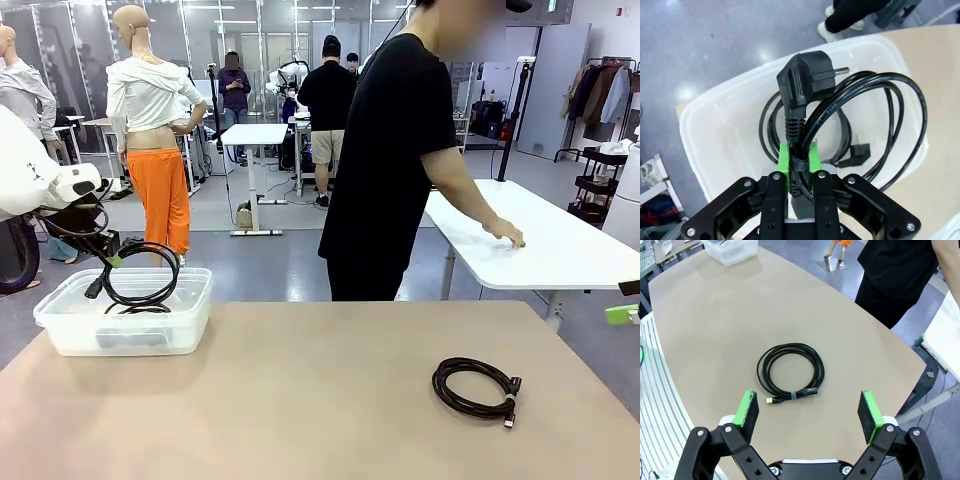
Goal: Organize and store the cables.
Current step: Place the Power Cable into the Organizing box.
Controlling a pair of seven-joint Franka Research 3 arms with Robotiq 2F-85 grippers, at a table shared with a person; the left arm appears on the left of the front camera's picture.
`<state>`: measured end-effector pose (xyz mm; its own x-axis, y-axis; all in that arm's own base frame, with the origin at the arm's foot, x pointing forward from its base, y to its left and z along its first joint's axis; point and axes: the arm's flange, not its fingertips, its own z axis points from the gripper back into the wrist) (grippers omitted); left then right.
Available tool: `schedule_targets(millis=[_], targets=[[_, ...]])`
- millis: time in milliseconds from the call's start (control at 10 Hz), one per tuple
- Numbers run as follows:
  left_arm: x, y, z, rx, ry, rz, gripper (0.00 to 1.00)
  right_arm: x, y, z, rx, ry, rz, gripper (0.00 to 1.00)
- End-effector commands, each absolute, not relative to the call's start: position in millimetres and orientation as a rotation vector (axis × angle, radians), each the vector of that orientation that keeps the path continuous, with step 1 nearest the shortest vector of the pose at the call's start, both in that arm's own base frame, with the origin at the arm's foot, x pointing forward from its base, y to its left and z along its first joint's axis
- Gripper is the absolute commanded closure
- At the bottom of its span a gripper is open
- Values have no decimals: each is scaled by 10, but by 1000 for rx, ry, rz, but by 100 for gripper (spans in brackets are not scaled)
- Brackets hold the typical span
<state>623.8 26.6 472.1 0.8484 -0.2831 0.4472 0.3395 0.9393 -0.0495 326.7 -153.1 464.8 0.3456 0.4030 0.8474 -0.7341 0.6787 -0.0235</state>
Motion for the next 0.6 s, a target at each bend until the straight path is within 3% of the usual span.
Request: schedule_targets(millis=[0, 100, 200, 300, 400, 500], targets=[[6398, 316, 4712, -145, -448, -282, 83, 3244, -1495, 4648, 393, -947, 746, 0], [6388, 323, 4650, -156, -432, -293, 72, 3244, -1495, 4648, 393, -947, 746, 0], [6382, 337, 4602, -157, -423, -297, 68, 3244, -1495, 4648, 393, -947, 746, 0], [6399, 345, 4576, -158, -426, -296, 52, 3244, -1495, 4648, 393, -947, 746, 0], [6372, 361, 4600, -153, -423, -302, 45, 3244, -1495, 4648, 393, -947, 746, 0], [6359, 362, 4622, -130, -414, -296, 23, 3244, -1495, 4648, 393, -947, 746, 0]])
